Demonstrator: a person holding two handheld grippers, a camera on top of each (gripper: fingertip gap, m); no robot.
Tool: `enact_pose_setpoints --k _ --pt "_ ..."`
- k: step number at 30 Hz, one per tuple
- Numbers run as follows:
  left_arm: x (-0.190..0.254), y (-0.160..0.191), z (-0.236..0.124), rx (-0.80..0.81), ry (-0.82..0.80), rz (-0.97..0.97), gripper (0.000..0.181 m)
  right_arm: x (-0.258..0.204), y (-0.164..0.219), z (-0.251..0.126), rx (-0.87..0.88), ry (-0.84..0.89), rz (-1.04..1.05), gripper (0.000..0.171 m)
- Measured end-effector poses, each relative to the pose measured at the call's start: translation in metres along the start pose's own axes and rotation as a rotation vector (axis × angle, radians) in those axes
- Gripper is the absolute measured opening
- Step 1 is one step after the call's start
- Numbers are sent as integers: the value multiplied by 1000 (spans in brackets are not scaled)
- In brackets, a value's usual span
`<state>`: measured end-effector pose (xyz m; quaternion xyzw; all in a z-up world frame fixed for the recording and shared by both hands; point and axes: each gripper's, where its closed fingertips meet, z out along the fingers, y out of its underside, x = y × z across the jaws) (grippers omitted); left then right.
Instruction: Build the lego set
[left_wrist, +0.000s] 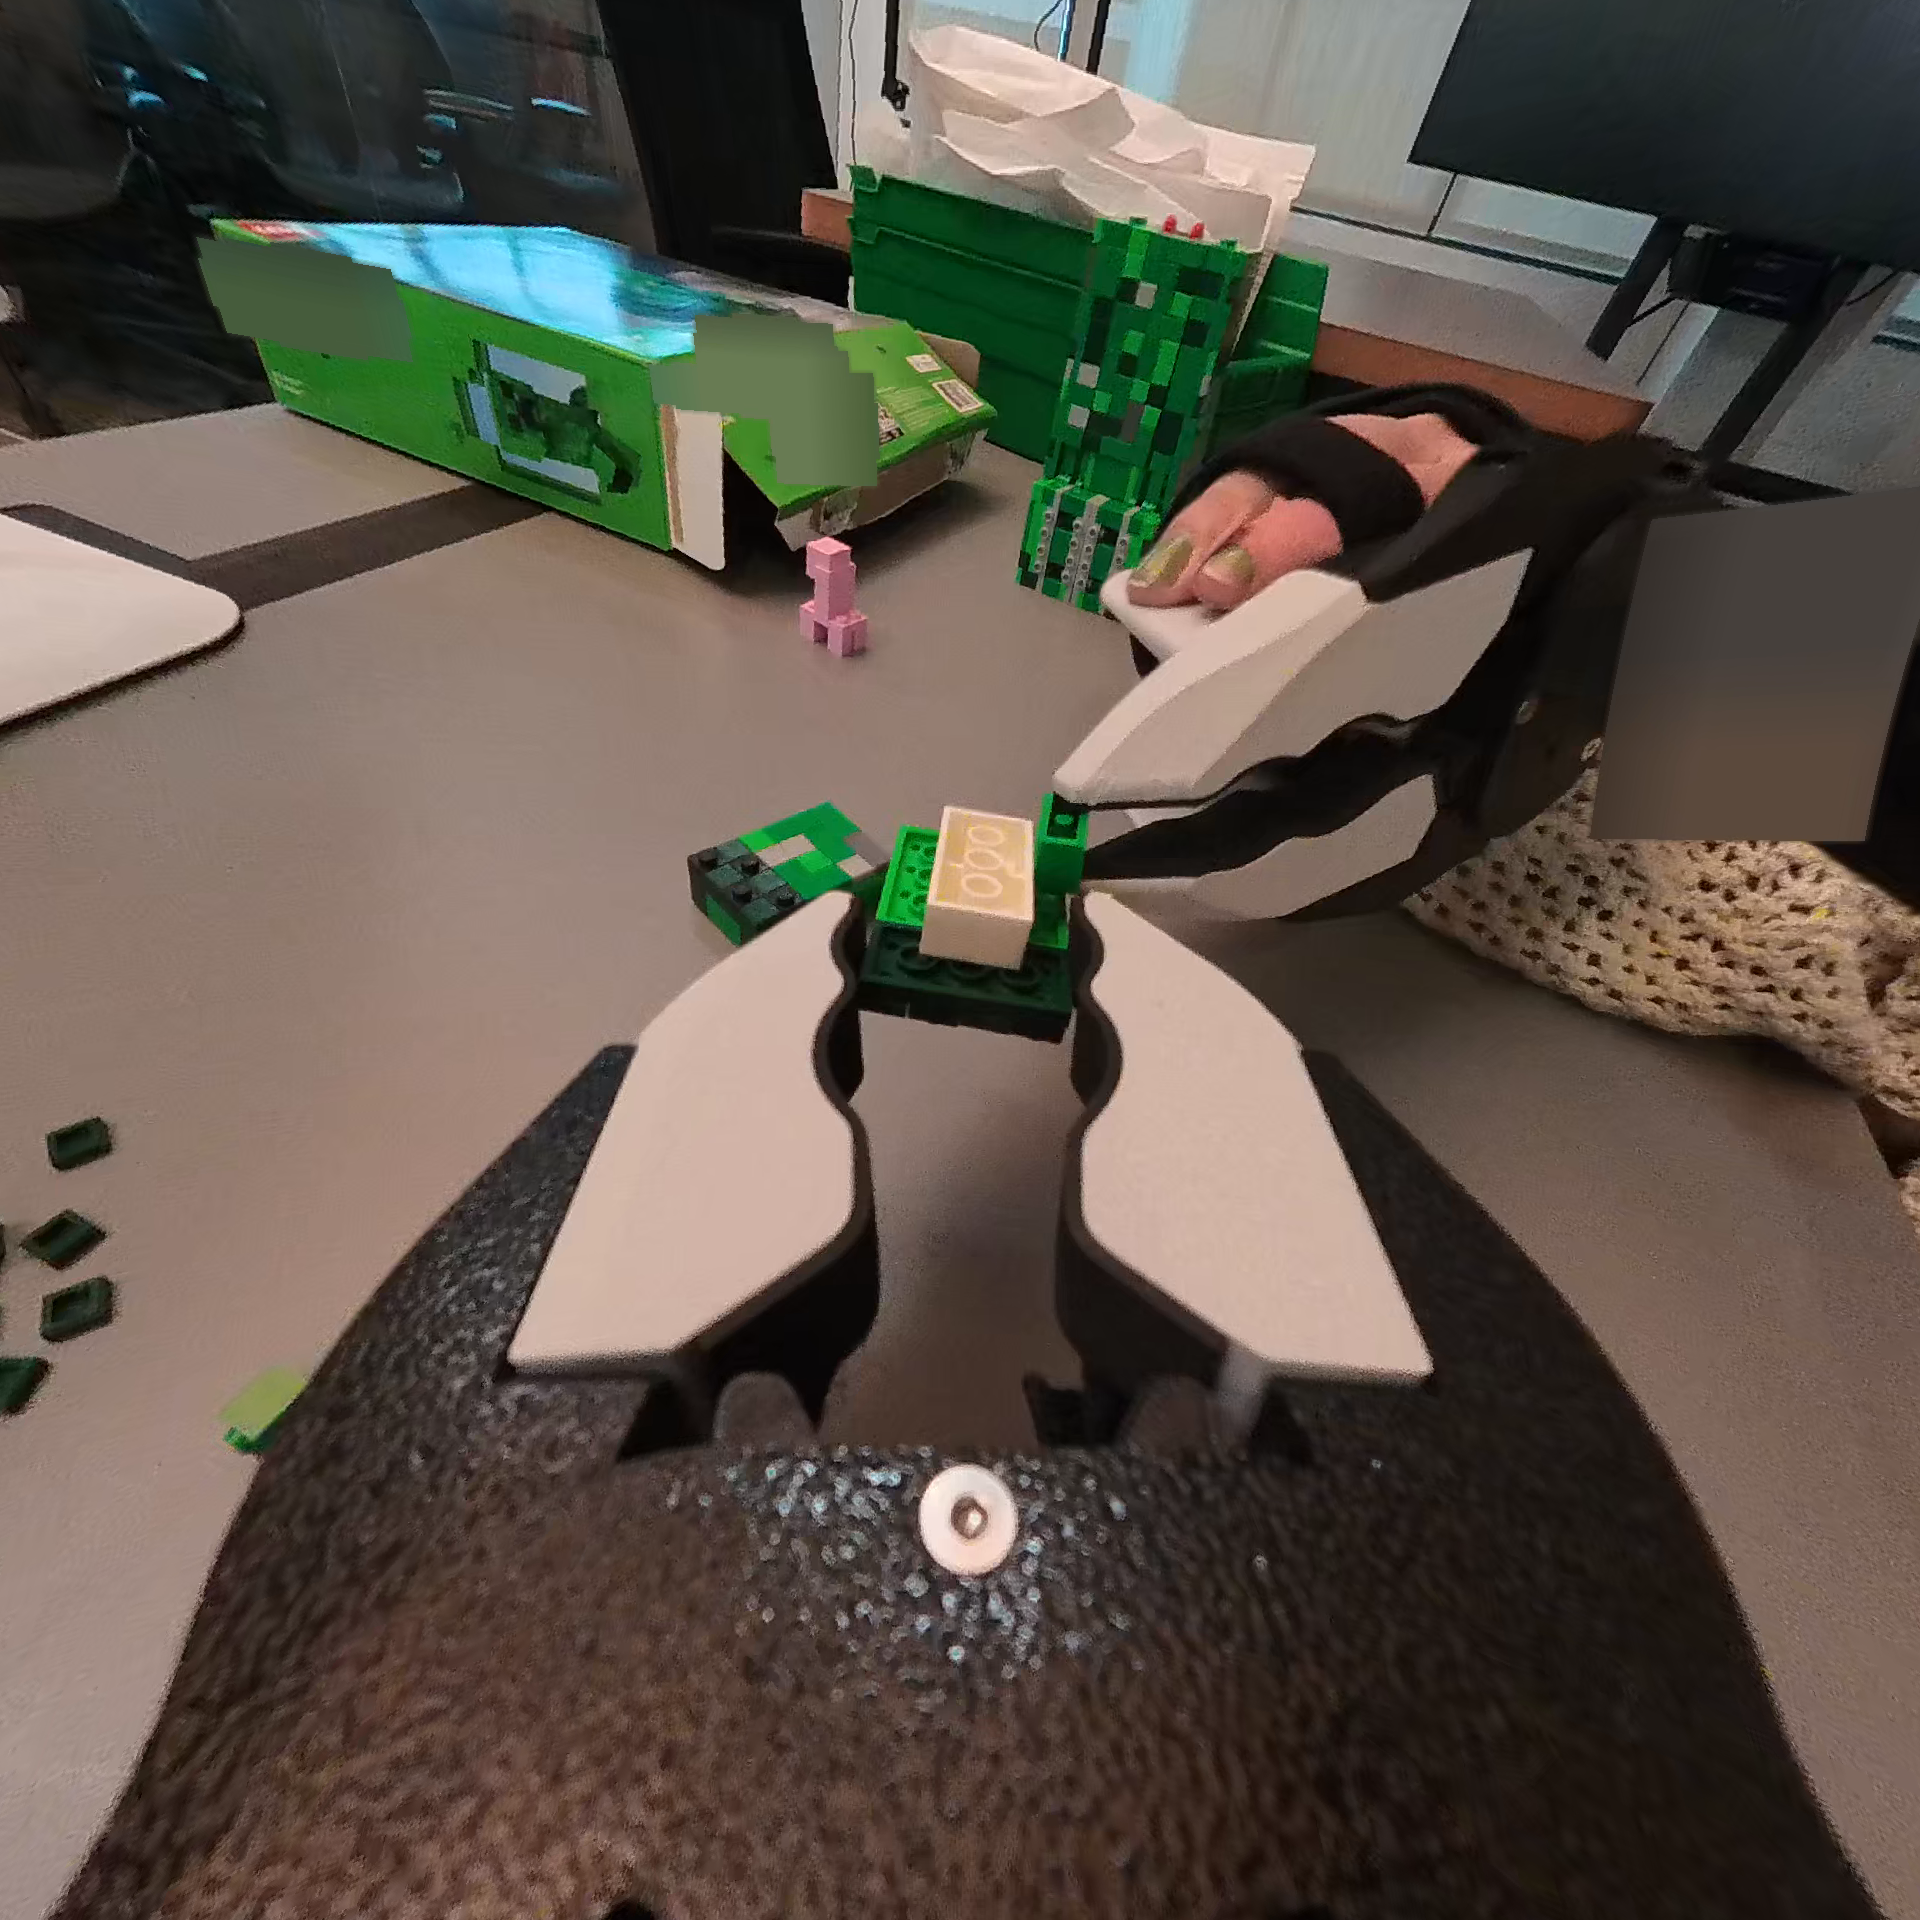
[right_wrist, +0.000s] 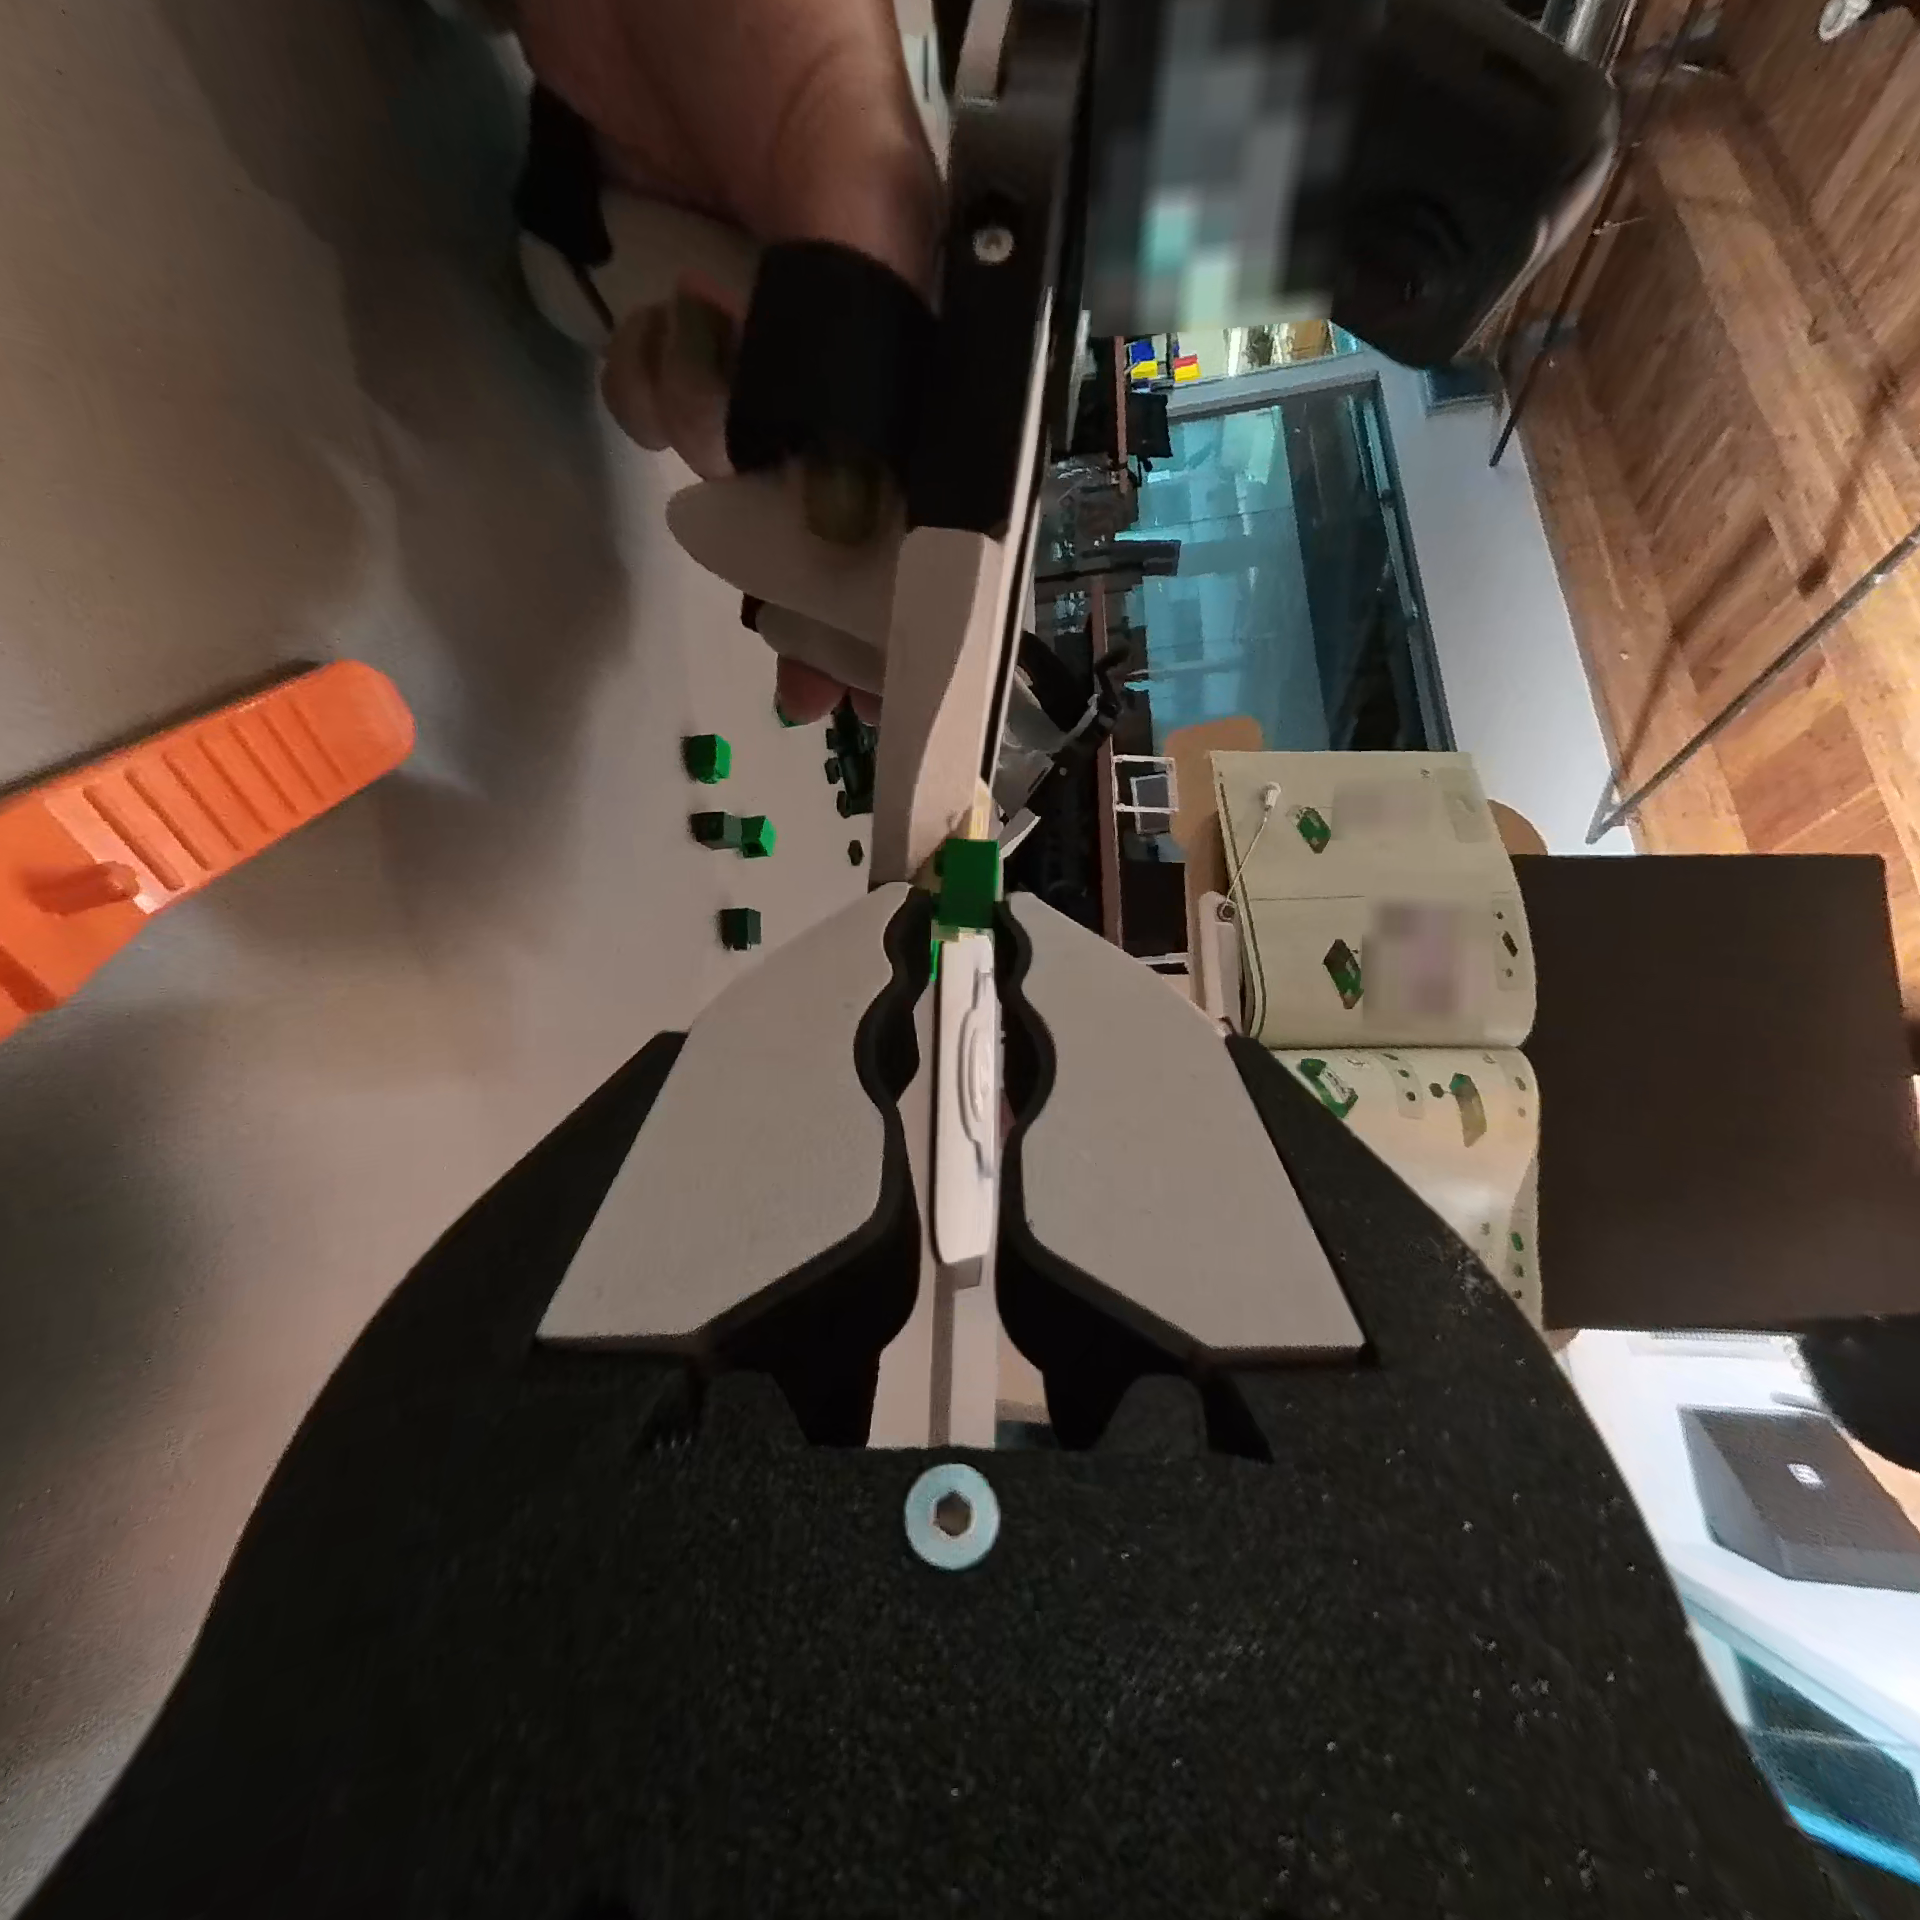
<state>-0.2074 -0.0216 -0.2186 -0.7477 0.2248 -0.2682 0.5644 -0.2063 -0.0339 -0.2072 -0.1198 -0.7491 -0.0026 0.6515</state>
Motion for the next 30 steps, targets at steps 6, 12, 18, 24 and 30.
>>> enact_pose_setpoints --k 6,12,18,24,30 --pt "-2 0 -1 1 12 -48 37 -1 1 1 -11 5 -17 11" --pt "-3 -1 -1 12 17 -72 37 0 4 1 -18 10 -9 12" --pt "-4 -2 -2 18 17 -81 37 0 6 1 -22 10 9 12" --pt "-5 -2 -3 22 16 -93 37 -2 8 1 -31 -2 11 12" --pt "-6 -3 -3 28 15 -100 37 -4 11 1 -42 -13 3 11"
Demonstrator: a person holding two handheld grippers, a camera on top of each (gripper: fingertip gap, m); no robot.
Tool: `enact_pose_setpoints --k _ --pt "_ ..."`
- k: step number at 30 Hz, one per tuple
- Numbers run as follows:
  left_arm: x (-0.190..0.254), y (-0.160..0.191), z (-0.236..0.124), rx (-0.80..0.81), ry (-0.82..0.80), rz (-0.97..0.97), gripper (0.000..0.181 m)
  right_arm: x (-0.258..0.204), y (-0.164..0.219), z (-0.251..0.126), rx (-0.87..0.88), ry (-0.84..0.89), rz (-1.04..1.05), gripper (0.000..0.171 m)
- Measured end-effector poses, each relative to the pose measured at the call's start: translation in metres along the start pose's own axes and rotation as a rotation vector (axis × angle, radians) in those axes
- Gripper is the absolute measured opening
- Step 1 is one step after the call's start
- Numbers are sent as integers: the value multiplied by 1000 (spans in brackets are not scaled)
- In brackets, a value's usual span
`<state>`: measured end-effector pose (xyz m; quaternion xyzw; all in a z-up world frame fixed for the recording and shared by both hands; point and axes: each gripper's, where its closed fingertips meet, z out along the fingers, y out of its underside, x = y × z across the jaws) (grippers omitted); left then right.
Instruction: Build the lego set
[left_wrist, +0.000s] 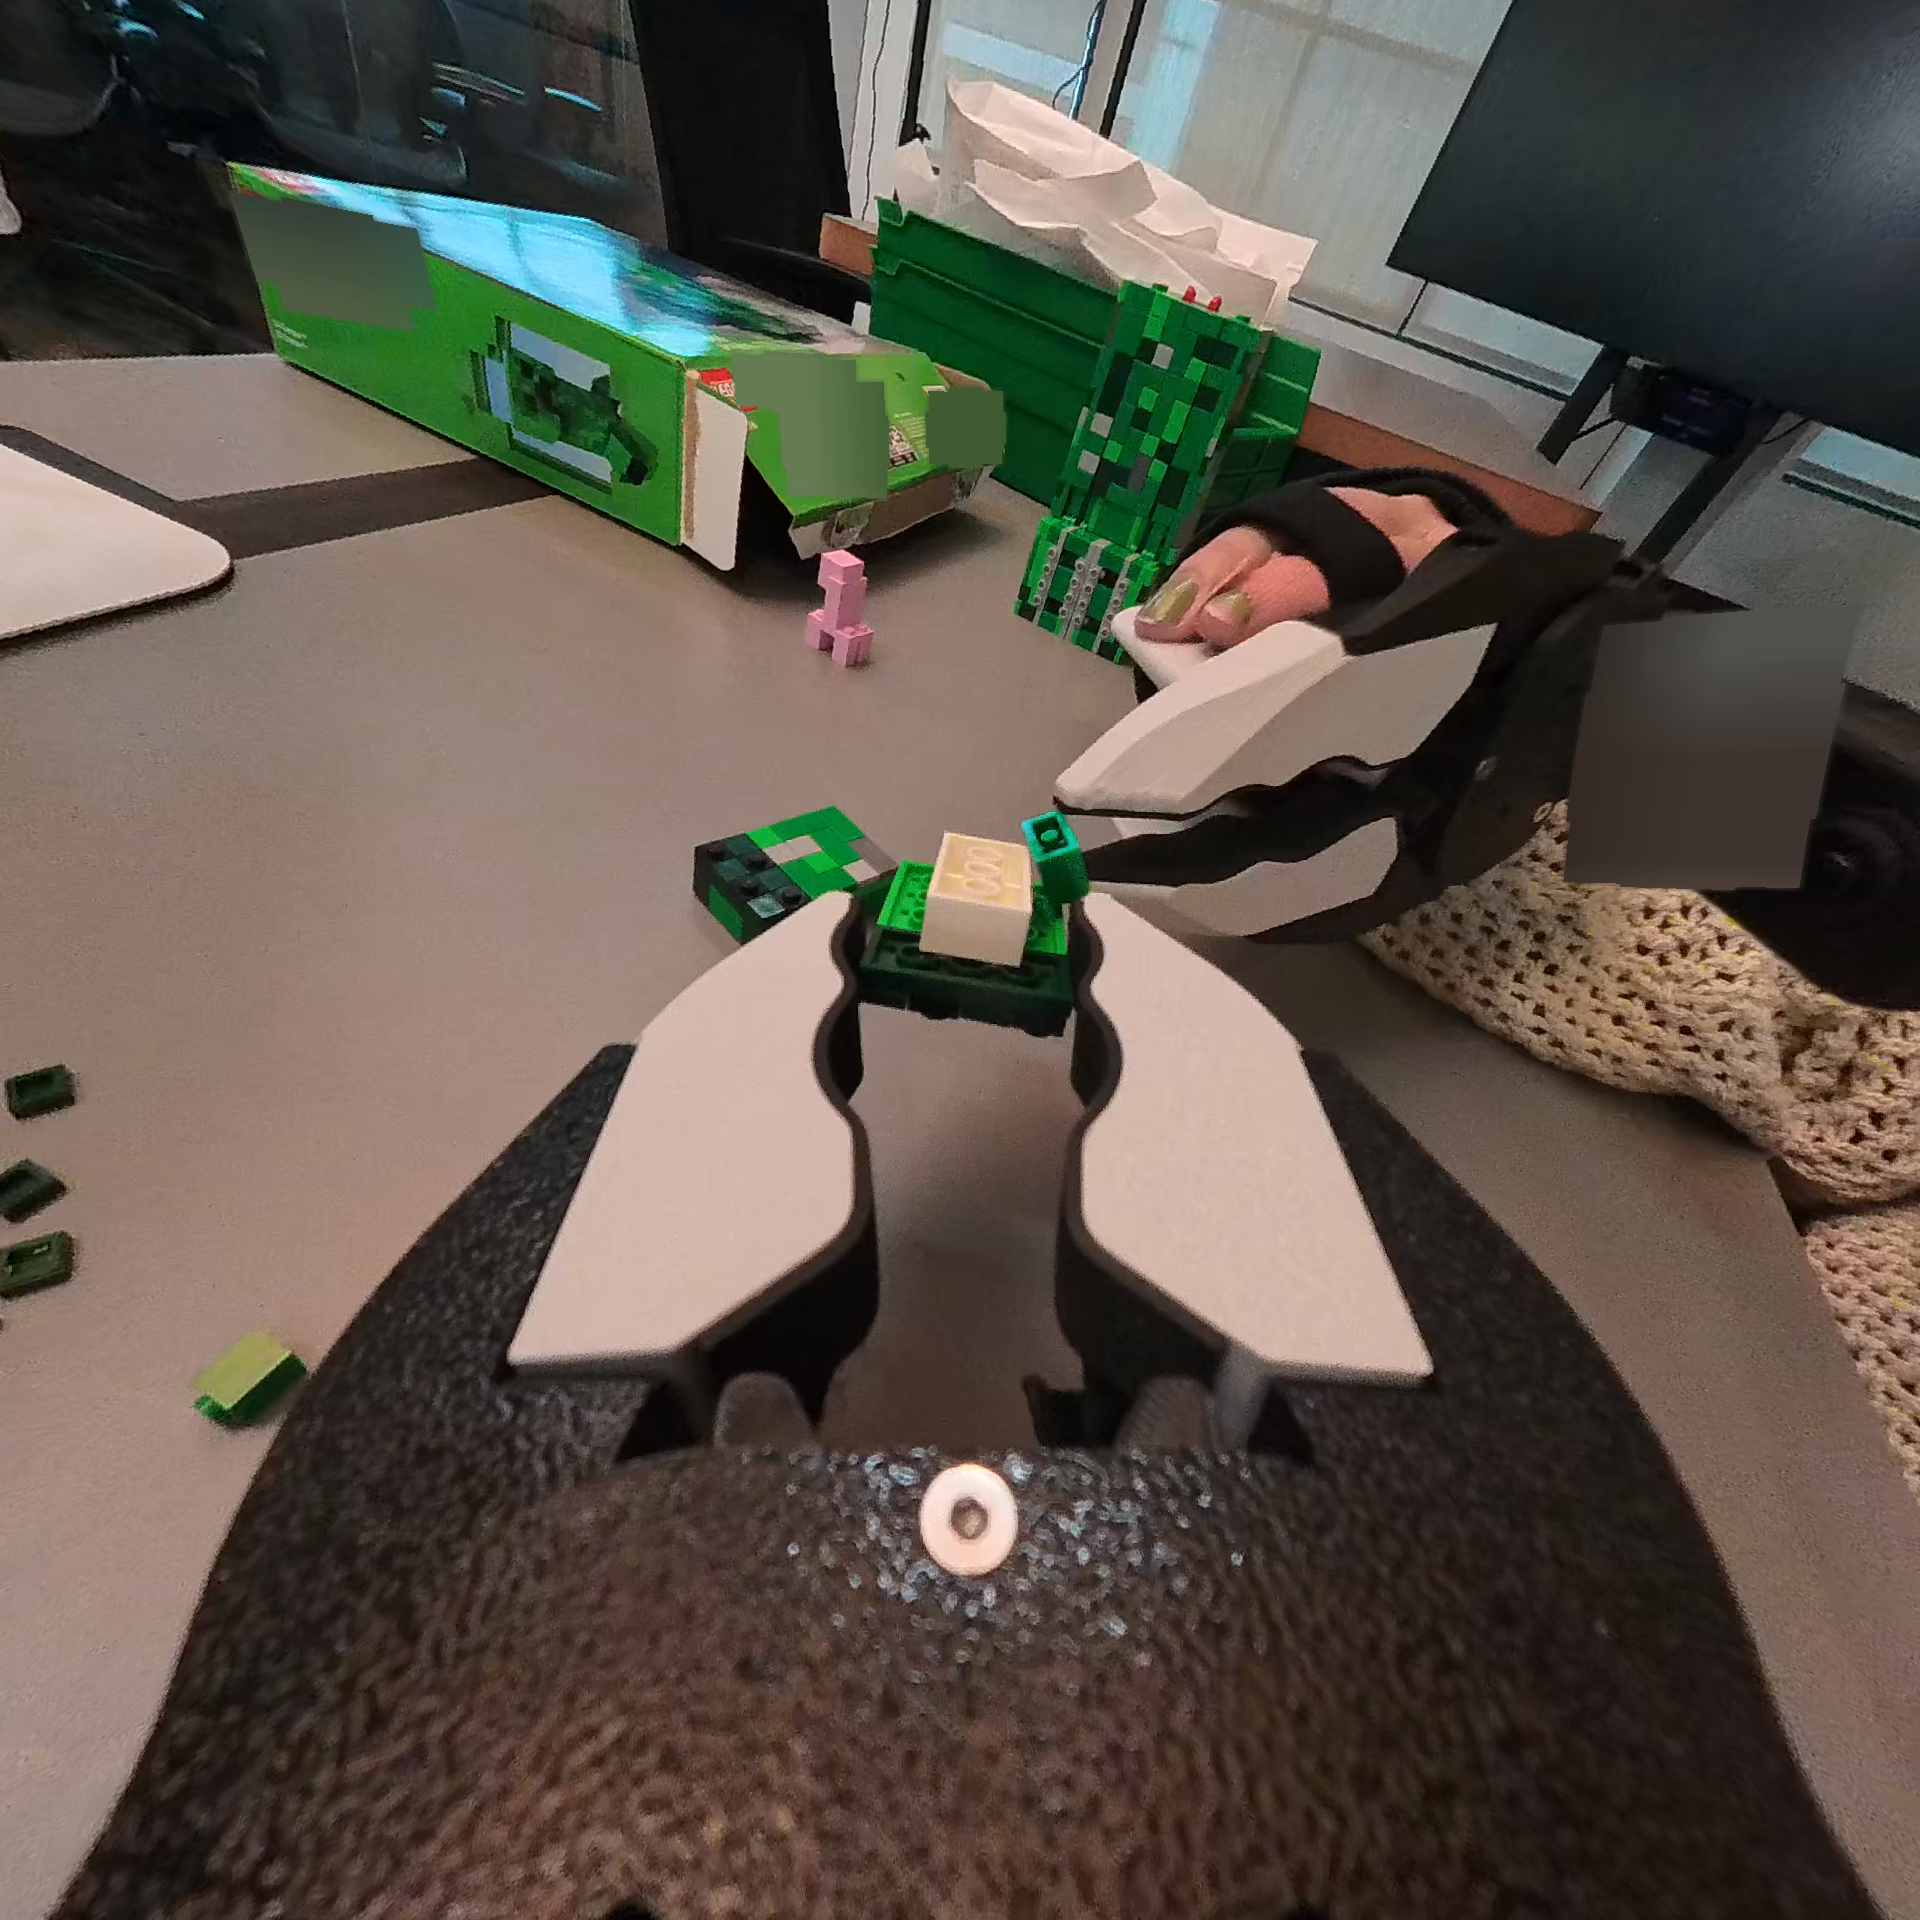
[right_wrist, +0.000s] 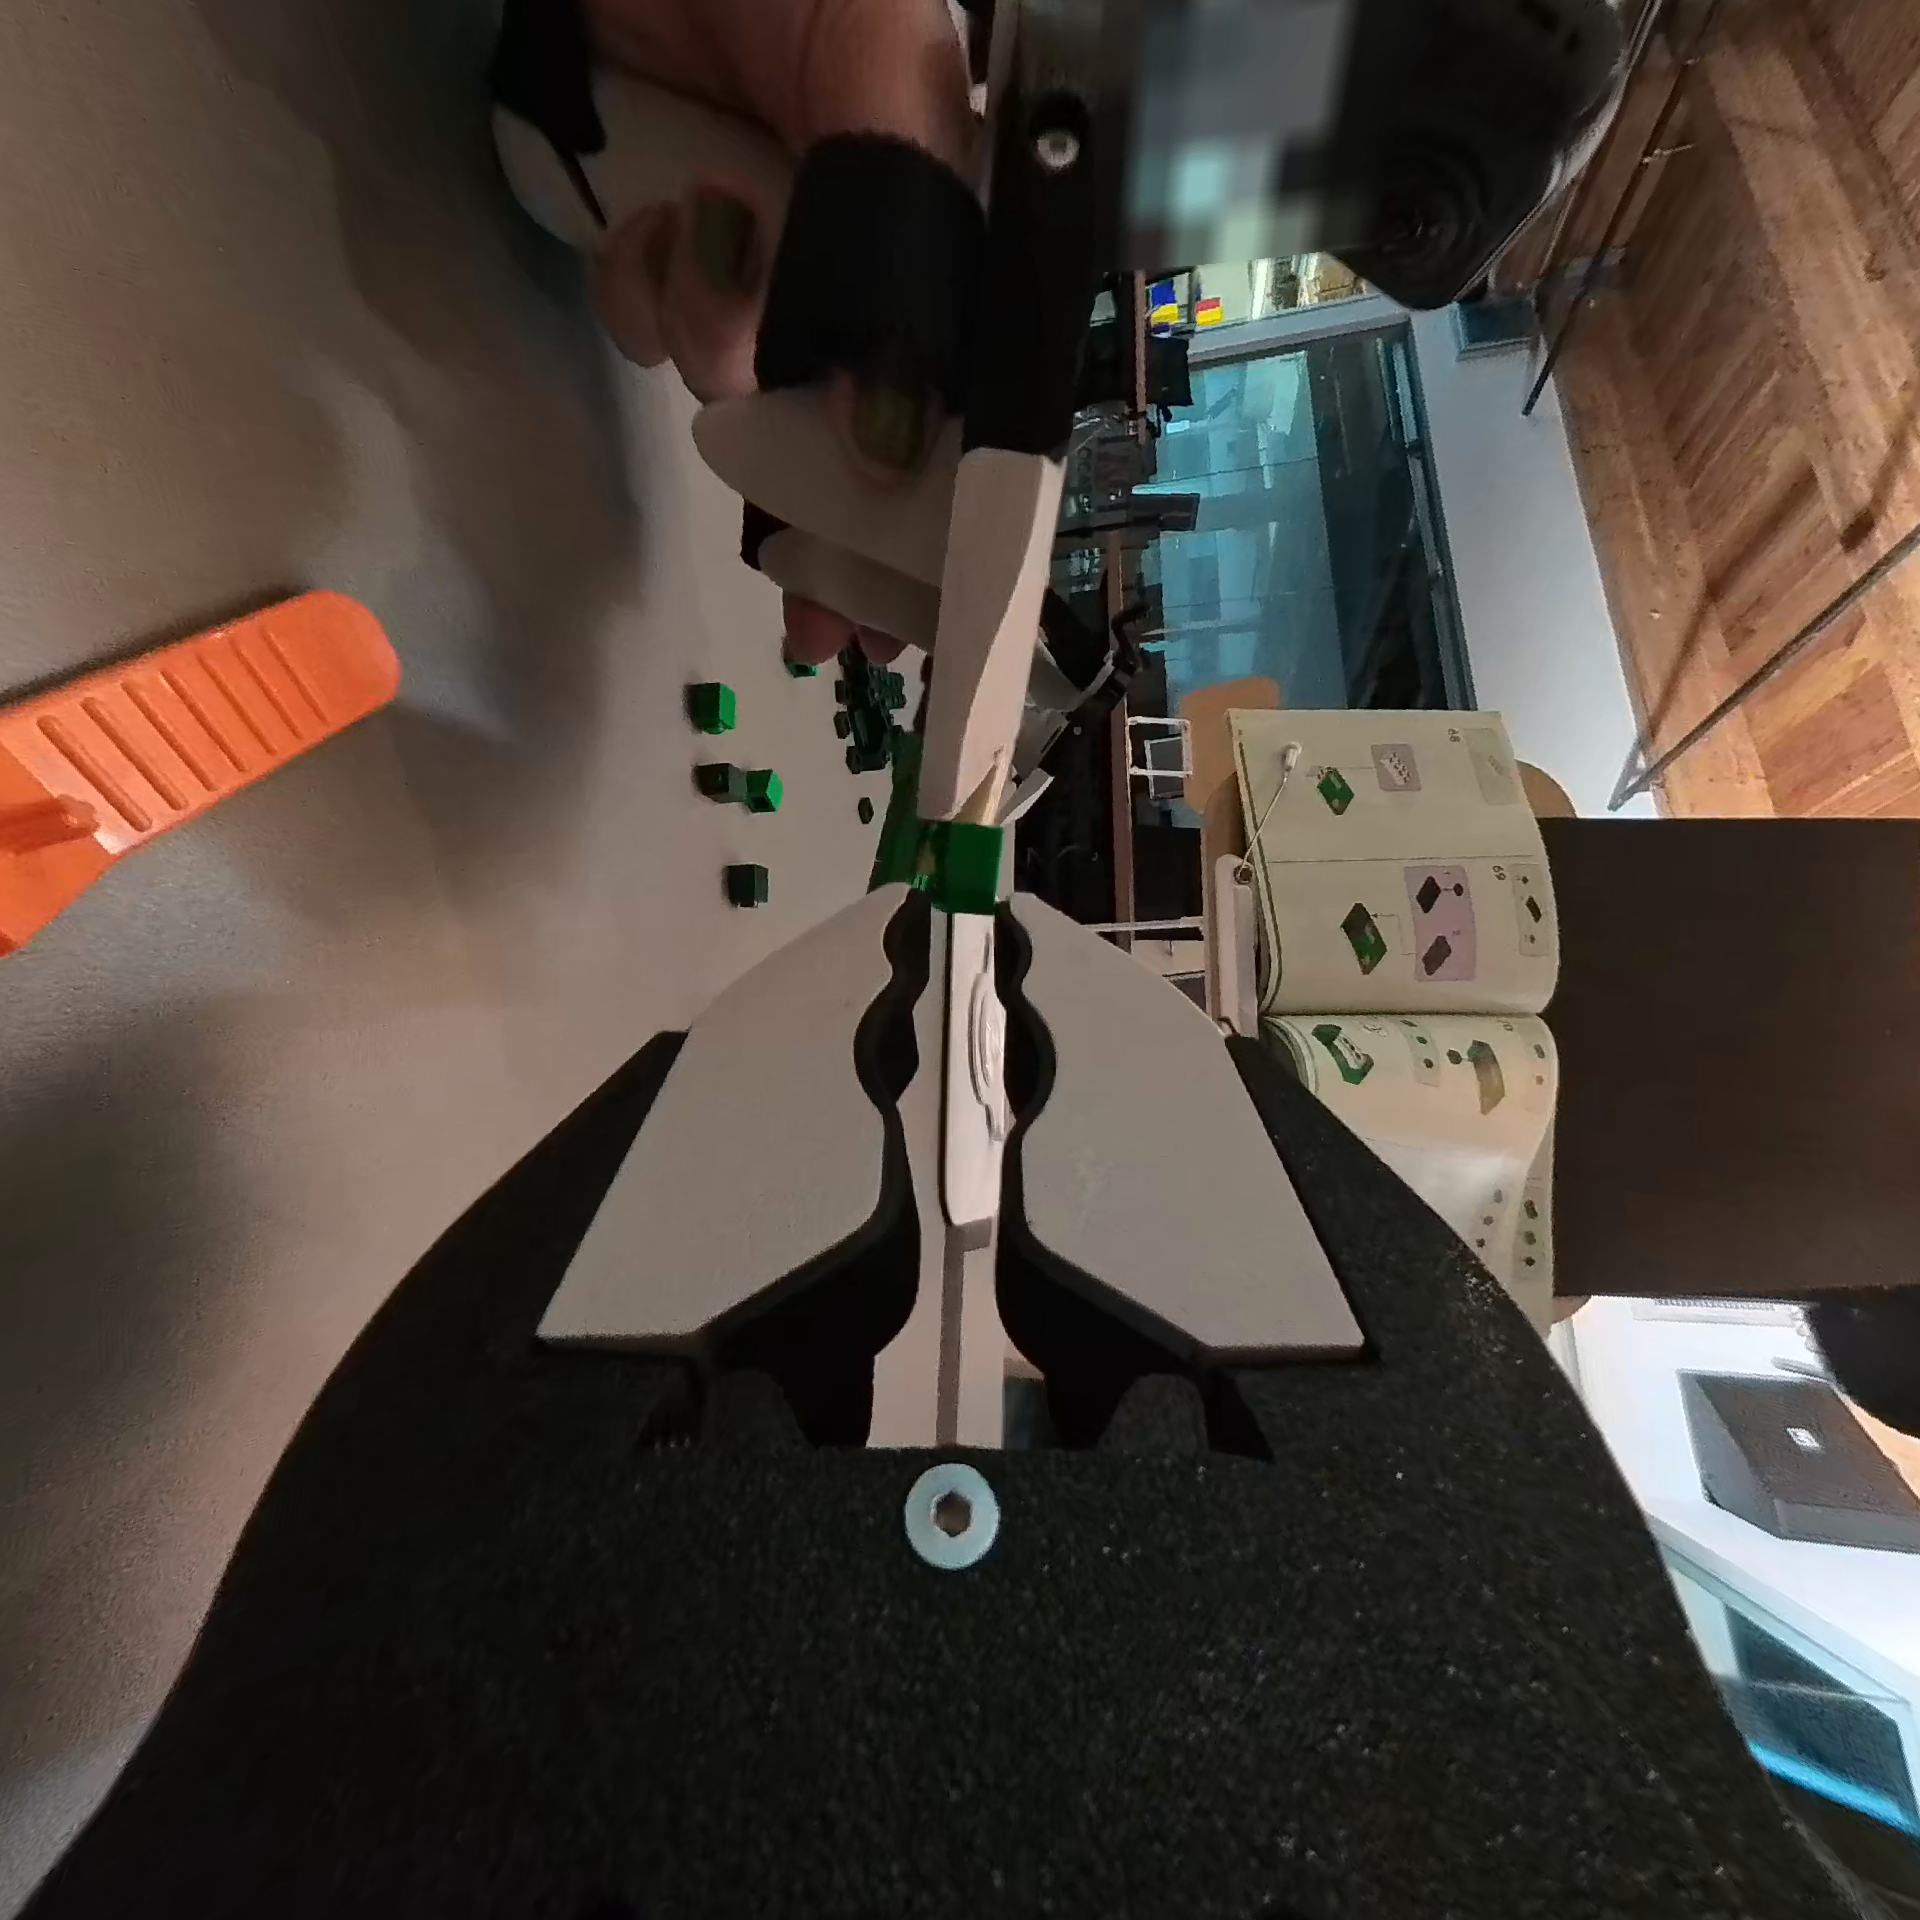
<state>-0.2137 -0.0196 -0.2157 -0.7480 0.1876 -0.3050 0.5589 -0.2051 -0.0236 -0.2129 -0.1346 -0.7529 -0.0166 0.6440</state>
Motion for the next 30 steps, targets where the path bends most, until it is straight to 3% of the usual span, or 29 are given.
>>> enact_pose_setpoints --k 14,30 --pt "2 -6 -1 44 11 1 37 4 2 -3 -3 11 13 10" --pt "15 -18 -3 155 78 19 37 19 -5 -13 90 9 214 9"
